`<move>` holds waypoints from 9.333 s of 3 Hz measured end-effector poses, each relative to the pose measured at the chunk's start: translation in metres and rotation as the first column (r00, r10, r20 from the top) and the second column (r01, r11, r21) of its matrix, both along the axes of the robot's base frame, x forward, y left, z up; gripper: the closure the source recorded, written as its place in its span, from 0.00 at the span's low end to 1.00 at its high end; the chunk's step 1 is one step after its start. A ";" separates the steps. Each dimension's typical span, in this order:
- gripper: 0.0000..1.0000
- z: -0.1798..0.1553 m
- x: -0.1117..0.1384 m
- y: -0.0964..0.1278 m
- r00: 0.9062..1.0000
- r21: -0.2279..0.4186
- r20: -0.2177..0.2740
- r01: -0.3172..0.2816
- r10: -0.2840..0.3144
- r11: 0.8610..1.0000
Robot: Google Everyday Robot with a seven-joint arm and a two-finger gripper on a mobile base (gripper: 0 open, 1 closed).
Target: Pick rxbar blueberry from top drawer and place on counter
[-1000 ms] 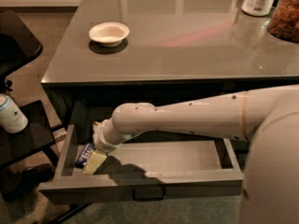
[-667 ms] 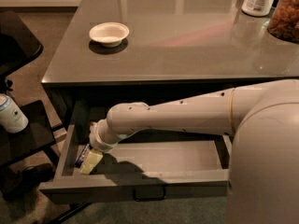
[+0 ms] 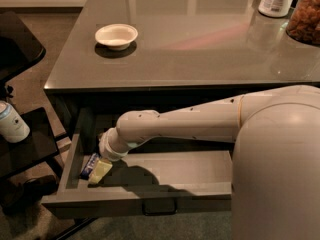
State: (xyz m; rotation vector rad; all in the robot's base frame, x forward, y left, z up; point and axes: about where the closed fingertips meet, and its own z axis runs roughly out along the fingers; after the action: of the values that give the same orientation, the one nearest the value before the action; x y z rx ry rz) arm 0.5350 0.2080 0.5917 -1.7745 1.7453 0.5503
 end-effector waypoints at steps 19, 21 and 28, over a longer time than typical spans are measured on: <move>0.00 0.063 0.072 -0.137 0.941 0.170 0.026 0.327 -0.336 0.930; 0.00 0.024 0.084 -0.099 0.921 0.220 -0.073 0.390 -0.384 0.894; 0.69 0.004 0.112 -0.064 0.915 0.150 -0.084 0.402 -0.394 0.903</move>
Offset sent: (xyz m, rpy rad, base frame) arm 0.0138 -0.0449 0.0012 0.0296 -0.0456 -0.0657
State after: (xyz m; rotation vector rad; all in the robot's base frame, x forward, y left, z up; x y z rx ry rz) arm 0.6468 0.1442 0.5961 -1.2503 1.9673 0.5475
